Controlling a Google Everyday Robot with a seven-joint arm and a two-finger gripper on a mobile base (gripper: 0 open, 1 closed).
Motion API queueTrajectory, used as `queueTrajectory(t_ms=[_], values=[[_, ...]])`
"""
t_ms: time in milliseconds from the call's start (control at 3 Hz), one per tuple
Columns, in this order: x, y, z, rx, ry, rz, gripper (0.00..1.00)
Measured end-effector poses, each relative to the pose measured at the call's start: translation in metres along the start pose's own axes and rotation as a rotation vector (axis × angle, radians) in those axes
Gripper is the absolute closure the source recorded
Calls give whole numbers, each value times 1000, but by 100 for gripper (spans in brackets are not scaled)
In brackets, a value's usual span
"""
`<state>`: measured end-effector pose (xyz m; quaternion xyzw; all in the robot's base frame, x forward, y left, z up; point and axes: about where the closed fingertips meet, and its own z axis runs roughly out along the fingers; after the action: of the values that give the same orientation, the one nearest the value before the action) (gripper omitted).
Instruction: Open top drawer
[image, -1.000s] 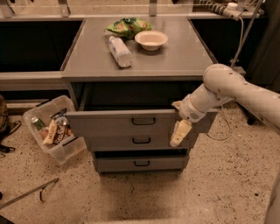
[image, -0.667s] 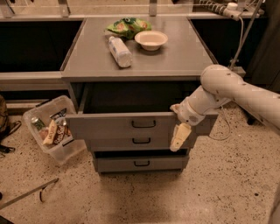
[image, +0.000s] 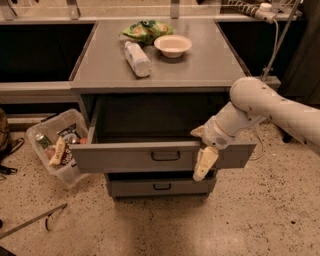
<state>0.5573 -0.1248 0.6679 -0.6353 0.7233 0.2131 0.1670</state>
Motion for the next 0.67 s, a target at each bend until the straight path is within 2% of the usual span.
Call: queueTrajectory(t_ms=[333, 667], values=[[4, 18, 8, -47, 4, -1, 0], [2, 19, 5, -47, 4, -1, 0]])
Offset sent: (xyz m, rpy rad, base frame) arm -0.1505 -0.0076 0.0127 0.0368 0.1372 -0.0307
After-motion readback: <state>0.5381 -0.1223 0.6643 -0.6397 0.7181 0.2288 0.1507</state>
